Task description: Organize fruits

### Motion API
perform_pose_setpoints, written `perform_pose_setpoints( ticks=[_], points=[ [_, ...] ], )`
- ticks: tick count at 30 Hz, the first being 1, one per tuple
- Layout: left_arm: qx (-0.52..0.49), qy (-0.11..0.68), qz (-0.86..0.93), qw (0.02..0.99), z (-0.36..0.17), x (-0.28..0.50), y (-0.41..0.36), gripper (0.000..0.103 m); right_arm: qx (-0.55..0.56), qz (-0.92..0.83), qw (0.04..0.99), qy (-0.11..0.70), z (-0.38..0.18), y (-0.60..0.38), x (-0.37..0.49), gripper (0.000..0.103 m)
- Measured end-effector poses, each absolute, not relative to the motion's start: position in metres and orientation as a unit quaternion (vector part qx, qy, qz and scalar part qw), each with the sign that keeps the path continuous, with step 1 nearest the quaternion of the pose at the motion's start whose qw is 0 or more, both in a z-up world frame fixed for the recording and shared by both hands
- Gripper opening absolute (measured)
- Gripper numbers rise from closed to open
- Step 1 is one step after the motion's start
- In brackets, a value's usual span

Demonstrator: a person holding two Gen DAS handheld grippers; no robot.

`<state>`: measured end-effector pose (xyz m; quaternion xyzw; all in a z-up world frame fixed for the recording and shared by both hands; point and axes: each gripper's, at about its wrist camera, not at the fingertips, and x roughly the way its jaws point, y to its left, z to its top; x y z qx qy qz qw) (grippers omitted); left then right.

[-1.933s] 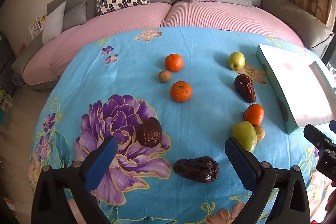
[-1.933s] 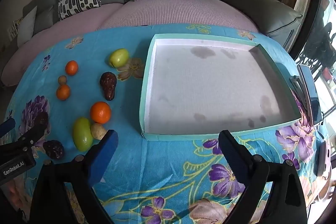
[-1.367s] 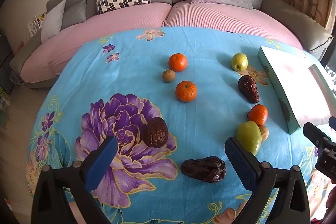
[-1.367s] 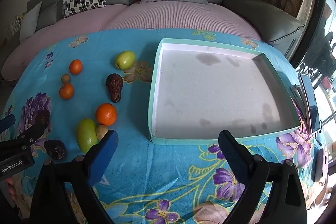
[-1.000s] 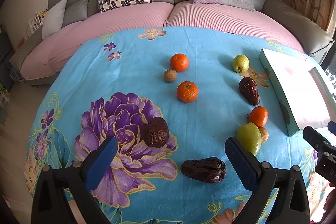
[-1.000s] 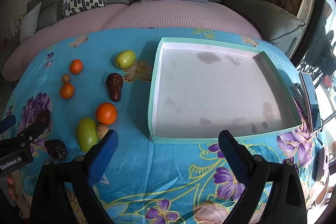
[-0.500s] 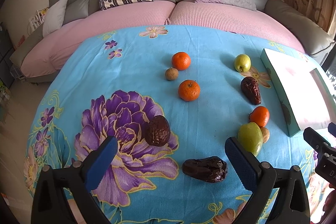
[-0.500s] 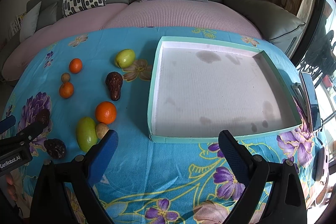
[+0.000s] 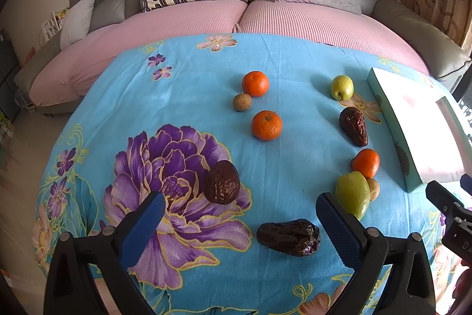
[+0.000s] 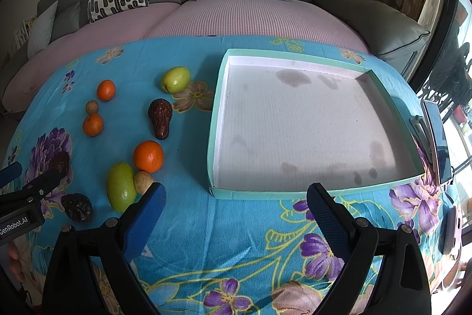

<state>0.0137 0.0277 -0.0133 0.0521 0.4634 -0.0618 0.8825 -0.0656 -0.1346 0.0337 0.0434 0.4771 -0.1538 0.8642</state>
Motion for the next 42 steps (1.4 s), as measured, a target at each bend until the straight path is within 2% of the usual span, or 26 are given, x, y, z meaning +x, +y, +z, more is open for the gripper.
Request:
perform_pose_setpoints(
  ticks=[35, 42],
  points=[
    [0.042, 0.464, -0.068, 0.882, -0.012, 0.014, 0.029, 0.103, 0.043, -0.152, 0.865, 0.476, 0.035, -0.134, -0.066, 0.097],
    [-0.010, 0.462, -0.058, 0.885, -0.008, 0.020, 0.049, 0.103, 0.039, -0.109, 0.887, 0.447, 0.043, -0.118, -0.065, 0.096]
  ],
)
